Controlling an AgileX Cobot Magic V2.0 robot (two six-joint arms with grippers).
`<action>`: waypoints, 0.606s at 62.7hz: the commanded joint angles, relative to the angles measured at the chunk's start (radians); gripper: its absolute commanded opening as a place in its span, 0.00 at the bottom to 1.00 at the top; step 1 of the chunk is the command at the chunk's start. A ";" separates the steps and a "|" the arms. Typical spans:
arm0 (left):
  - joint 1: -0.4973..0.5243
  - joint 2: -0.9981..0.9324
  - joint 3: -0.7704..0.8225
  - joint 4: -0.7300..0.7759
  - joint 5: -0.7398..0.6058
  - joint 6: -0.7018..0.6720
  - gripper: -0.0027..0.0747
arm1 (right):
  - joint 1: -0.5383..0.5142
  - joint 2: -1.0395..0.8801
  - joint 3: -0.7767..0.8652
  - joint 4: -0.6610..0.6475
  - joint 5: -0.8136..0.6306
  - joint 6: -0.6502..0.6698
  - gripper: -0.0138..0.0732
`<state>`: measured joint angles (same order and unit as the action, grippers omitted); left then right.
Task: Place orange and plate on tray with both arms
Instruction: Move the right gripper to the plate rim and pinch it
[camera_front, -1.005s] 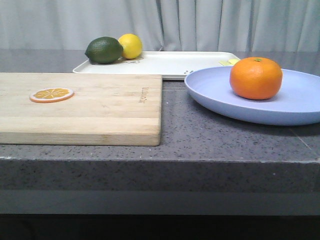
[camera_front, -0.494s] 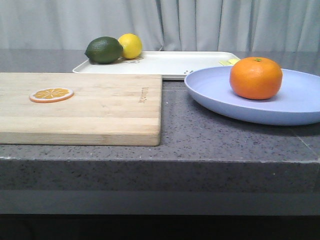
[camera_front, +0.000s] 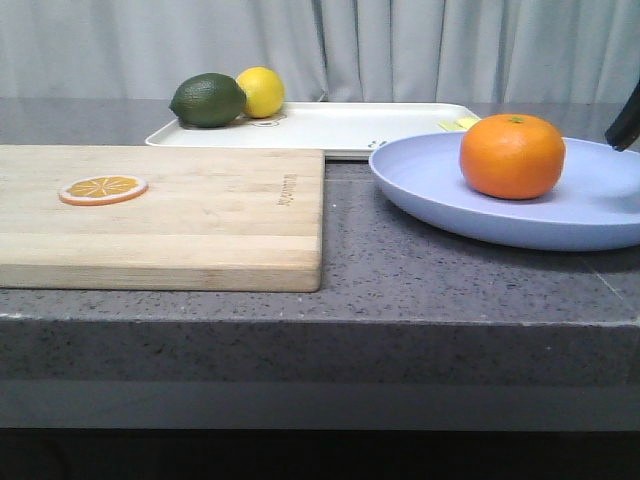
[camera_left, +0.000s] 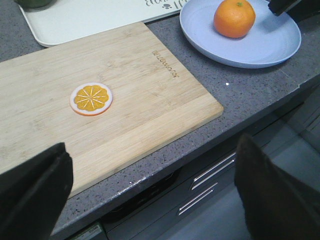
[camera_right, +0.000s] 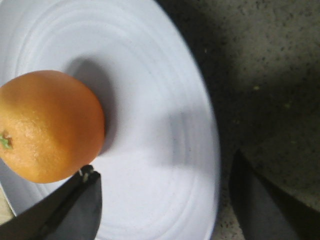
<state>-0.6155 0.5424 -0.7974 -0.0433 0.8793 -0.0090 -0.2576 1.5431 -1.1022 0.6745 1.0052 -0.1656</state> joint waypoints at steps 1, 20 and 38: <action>0.002 0.004 -0.026 -0.010 -0.084 0.002 0.86 | -0.004 -0.019 -0.029 0.046 -0.002 -0.013 0.78; 0.002 0.004 -0.026 -0.006 -0.084 0.002 0.86 | -0.004 -0.007 -0.029 0.043 -0.003 -0.017 0.57; 0.002 0.004 -0.026 -0.004 -0.084 0.002 0.86 | -0.004 0.009 -0.029 0.026 0.000 -0.017 0.41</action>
<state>-0.6155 0.5424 -0.7974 -0.0433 0.8737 -0.0090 -0.2576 1.5748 -1.1022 0.6702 1.0033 -0.1696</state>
